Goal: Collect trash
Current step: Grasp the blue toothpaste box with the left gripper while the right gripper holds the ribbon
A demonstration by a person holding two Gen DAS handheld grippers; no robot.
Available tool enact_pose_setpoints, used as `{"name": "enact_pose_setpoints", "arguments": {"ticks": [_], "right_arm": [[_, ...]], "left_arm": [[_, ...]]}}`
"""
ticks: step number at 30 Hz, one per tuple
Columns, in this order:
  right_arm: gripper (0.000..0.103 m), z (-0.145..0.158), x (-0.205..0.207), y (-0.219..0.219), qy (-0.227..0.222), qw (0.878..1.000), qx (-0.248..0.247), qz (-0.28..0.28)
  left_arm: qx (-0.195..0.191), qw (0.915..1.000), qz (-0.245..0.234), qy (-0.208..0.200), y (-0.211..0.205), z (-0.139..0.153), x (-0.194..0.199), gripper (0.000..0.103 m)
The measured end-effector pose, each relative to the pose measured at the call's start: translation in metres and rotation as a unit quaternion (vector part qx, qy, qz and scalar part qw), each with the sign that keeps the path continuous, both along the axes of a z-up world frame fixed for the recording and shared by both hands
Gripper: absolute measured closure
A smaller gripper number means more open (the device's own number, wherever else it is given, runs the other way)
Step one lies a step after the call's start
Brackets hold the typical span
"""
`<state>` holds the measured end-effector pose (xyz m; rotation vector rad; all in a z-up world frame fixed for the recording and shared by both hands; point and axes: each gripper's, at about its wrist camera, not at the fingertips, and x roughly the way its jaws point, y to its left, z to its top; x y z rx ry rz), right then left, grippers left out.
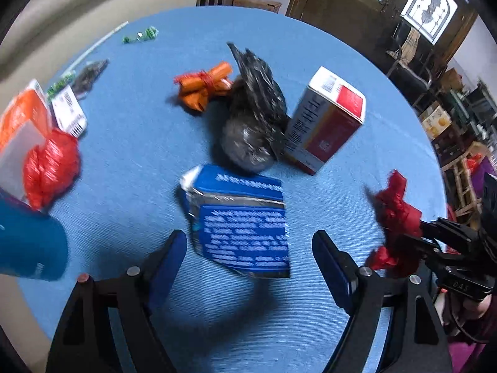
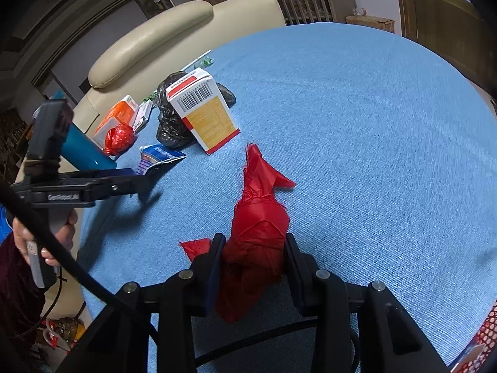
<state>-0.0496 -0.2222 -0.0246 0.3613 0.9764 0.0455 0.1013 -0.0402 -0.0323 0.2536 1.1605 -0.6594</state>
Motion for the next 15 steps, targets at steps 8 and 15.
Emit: {"name": "enact_pose_setpoints", "arguments": {"ticks": [8, 15], "right_arm": [[0.063, 0.001, -0.001, 0.0, 0.0, 1.0, 0.003, -0.002], [0.063, 0.0, 0.0, 0.0, 0.0, 1.0, 0.0, 0.0]], "left_arm": [[0.057, 0.9982, 0.017, 0.006, -0.017, -0.022, 0.031, 0.02], [0.029, 0.9984, 0.049, 0.009, -0.027, -0.022, 0.044, 0.02]]}}
